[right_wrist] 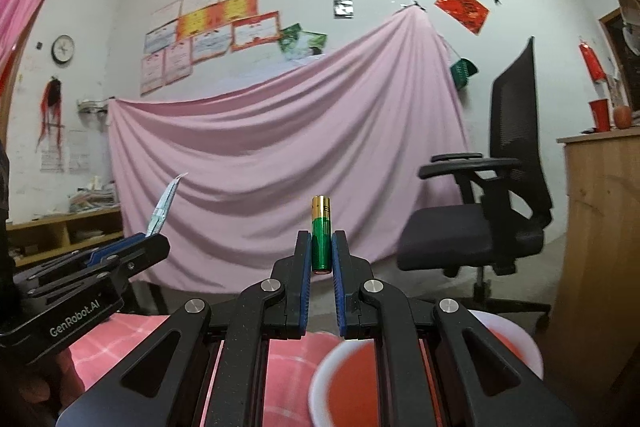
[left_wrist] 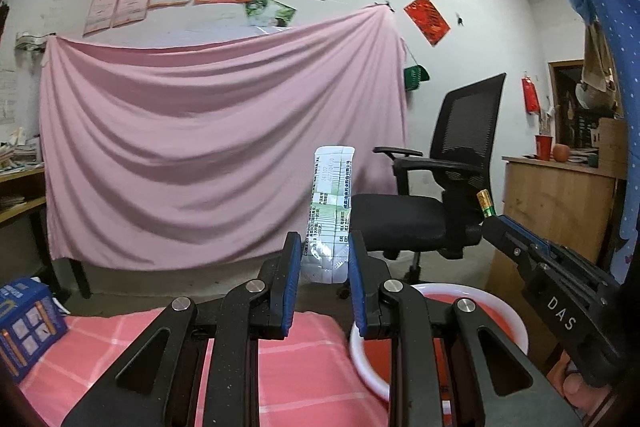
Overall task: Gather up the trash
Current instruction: 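Lift and carry the white strip and green battery over the bucket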
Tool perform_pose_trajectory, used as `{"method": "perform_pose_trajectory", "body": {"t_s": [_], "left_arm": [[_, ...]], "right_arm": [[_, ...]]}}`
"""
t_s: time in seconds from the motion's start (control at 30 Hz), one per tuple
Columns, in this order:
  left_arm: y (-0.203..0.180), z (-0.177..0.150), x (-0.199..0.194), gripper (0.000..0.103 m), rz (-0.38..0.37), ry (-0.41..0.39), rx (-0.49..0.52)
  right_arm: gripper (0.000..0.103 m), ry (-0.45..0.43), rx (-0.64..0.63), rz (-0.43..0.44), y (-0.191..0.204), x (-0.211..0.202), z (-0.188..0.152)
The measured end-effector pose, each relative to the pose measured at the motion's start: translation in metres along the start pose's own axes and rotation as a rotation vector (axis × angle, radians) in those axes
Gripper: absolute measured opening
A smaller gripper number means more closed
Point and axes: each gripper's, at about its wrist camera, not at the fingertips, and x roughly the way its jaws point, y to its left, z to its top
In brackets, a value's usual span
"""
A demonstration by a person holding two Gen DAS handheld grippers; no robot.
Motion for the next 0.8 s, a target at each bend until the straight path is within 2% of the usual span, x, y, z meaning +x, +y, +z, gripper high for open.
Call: {"method": "perform_pose_trajectory", "body": {"t_s": [0.3, 0.57, 0.8], "left_arm": [[-0.031, -0.01, 0.027, 0.019, -0.077, 0.048, -0.004], [-0.045, -0.026, 0.06, 0.019, -0.157, 0.148, -0.046], [-0.046, -0.036, 0.077, 0.019, -0.193, 0.238, -0.068]], "right_arm": [[0.008, 0.03, 0.022, -0.079, -0.032, -0.006, -0.003], [0.008, 0.118, 0.051, -0.152, -0.055, 0.005, -0.013], [0.009, 0.18, 0.051, -0.174, -0.063, 0.015, -0.025]]}}
